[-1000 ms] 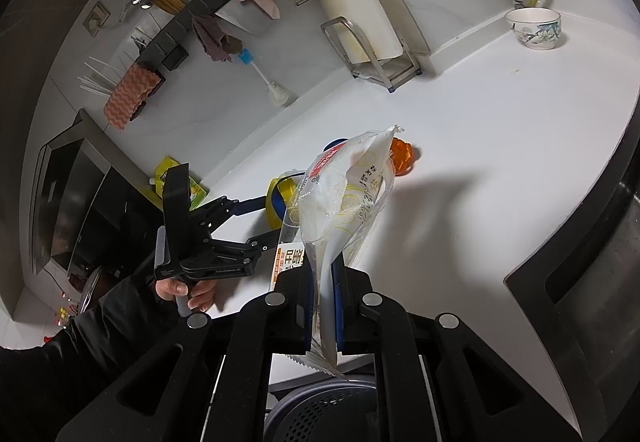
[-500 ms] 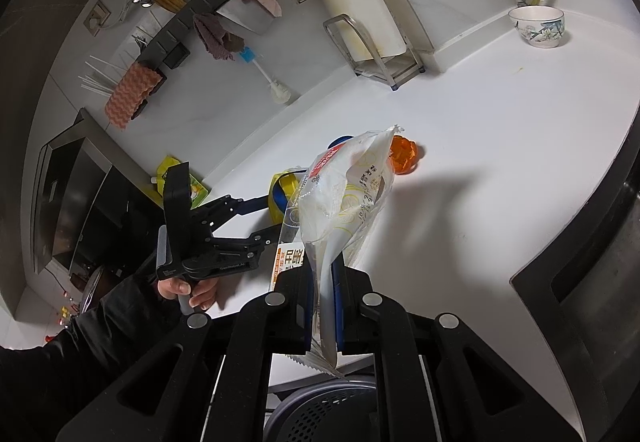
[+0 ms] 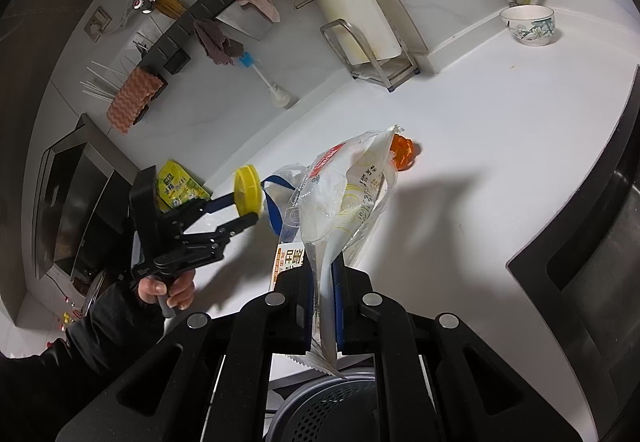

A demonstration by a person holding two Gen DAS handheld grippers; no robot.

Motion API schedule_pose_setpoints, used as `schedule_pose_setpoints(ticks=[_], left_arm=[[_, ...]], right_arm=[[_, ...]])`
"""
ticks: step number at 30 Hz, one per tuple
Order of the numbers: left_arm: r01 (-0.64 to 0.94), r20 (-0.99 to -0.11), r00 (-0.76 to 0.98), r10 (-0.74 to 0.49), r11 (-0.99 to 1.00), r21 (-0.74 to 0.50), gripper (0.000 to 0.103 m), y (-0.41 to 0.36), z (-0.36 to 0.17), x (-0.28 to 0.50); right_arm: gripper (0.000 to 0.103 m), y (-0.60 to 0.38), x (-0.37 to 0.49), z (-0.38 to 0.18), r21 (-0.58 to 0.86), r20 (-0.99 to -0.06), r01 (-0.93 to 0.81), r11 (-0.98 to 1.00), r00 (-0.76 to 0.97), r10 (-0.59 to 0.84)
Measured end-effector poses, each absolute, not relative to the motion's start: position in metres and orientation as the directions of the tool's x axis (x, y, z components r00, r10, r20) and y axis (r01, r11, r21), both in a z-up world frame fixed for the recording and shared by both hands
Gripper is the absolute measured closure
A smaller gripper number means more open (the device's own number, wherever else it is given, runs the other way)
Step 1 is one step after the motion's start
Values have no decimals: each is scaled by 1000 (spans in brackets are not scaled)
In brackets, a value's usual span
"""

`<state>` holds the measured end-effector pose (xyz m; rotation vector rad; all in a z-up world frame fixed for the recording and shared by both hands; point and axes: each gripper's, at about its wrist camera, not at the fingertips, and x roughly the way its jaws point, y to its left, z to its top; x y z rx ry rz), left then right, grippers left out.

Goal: Collect trash
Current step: 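Grasp the yellow container lid with the left gripper and lift it while the right gripper holds the wrapper, then carry the lid and wrapper over the bin and open both grippers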

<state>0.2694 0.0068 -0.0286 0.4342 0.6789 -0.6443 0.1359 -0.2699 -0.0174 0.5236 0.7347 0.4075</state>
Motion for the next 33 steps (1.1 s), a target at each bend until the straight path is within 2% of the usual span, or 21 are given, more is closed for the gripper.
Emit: schedule_pose_setpoints(ticks=[7, 21, 33], left_arm=[[600, -676, 644, -359, 785, 155, 40, 20, -13, 244], [449, -586, 743, -324, 890, 77, 40, 25, 18, 121], [321, -610, 755, -239, 947, 25, 40, 2, 2, 35]], right_arm=[[95, -268, 120, -15, 567, -524, -155, 809, 690, 500], [95, -247, 56, -26, 568, -531, -146, 810, 687, 497], [95, -244, -22, -29, 507, -547, -111, 855, 725, 419]])
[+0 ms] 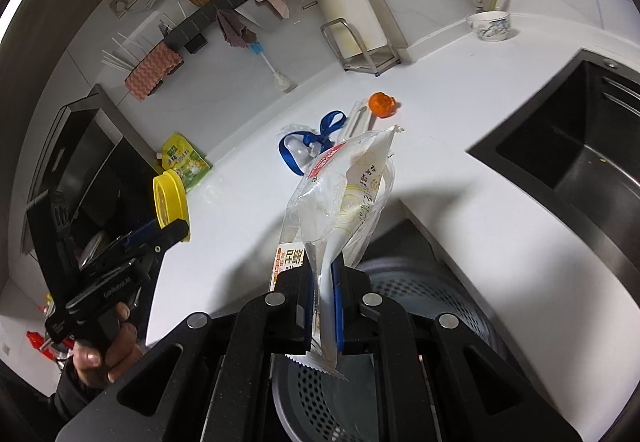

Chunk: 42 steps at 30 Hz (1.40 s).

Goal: Collect trash
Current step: 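Carry the lid and wrapper over the bin and open both grippers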

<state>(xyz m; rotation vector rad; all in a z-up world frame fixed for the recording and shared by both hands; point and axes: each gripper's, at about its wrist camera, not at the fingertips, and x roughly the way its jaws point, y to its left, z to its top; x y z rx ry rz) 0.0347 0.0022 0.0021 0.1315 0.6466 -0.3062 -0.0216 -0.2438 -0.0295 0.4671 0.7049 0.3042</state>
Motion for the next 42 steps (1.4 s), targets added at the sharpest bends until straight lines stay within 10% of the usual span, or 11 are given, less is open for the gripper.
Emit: schedule_pose_setpoints(ticks=[42], left_arm=[[289, -797, 573, -190, 957, -19, 34, -53, -111, -8]], right_arm=[[84, -214, -67, -116, 254, -718, 36, 967, 677, 163]])
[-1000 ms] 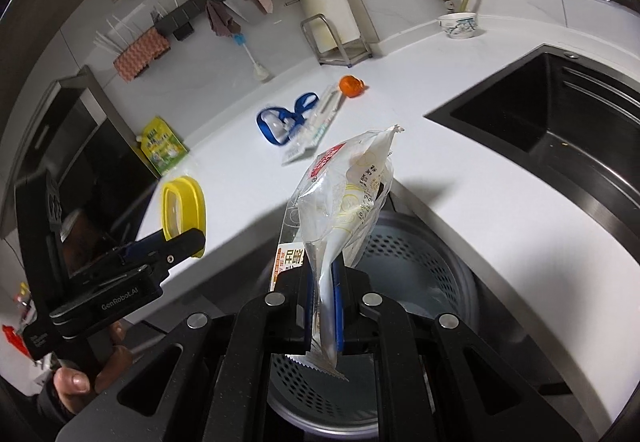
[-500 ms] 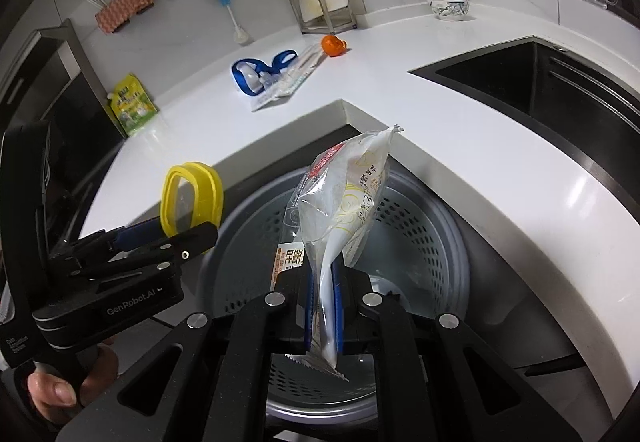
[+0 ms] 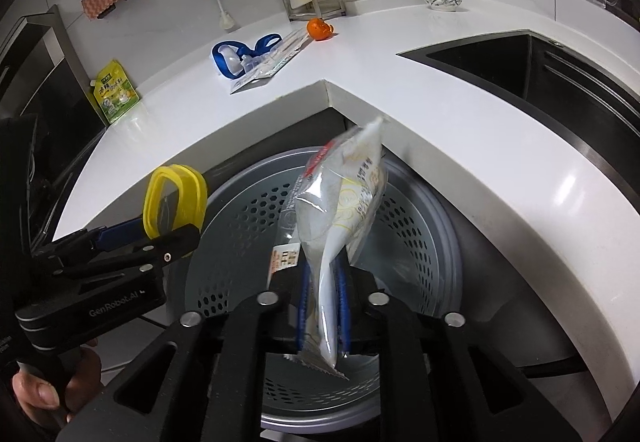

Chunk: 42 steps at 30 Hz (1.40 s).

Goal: Collect trash
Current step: 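Carry the lid and wrapper over the bin and open both grippers, then move both grippers back to the counter toward the orange peel and plastic bag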

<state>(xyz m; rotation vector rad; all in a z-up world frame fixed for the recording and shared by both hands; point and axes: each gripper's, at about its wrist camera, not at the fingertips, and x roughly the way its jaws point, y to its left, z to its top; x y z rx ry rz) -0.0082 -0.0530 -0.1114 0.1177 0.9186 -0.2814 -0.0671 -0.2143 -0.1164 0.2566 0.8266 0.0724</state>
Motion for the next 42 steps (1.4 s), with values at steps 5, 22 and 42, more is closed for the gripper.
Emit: schedule_pose_setpoints(ticks=[5, 22, 42], left_arm=[[274, -798, 574, -180, 961, -20, 27, -51, -111, -7], [228, -762, 629, -153, 974, -7, 12, -40, -94, -10], [84, -647, 760, -65, 997, -3, 6, 9, -35, 54]], right_arm=[[75, -218, -70, -112, 243, -710, 50, 969, 690, 143], [53, -224, -79, -94, 239, -667, 66, 969, 736, 115], [35, -230, -31, -52, 197, -596, 26, 980, 797, 98]])
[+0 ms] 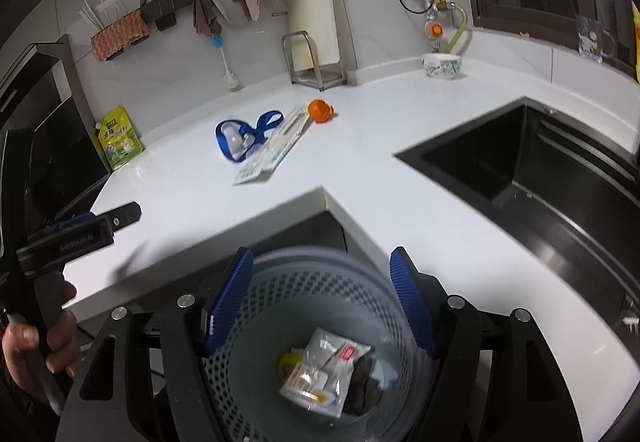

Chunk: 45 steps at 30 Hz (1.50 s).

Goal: Collect trash
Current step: 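Move both grippers back to the counter toward the orange peel and plastic bag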

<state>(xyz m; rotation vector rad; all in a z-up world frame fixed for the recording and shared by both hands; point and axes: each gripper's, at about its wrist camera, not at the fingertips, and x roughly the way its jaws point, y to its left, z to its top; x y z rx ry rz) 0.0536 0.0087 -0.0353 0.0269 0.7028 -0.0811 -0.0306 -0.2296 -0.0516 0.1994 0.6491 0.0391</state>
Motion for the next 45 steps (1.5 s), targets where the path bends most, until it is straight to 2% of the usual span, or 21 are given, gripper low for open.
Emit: schedule_pose_setpoints(ticks=[9, 19, 34, 45], left_arm=[[52, -624, 780, -54, 998, -22, 6, 26, -15, 123], [39, -636, 771, -45, 999, -23, 6, 29, -19, 187], [82, -645, 761, -70, 997, -12, 6, -13, -36, 220], [78, -660, 748, -62, 997, -6, 6, -20, -46, 236]], right_arm=[[35, -240, 27, -34, 173, -596, 50, 984, 801, 64], [35, -234, 121, -25, 161, -607, 12, 987, 790, 89], [35, -231, 244, -48, 117, -664, -35, 992, 740, 105], [35, -233, 300, -71, 115, -721, -10, 993, 687, 90]])
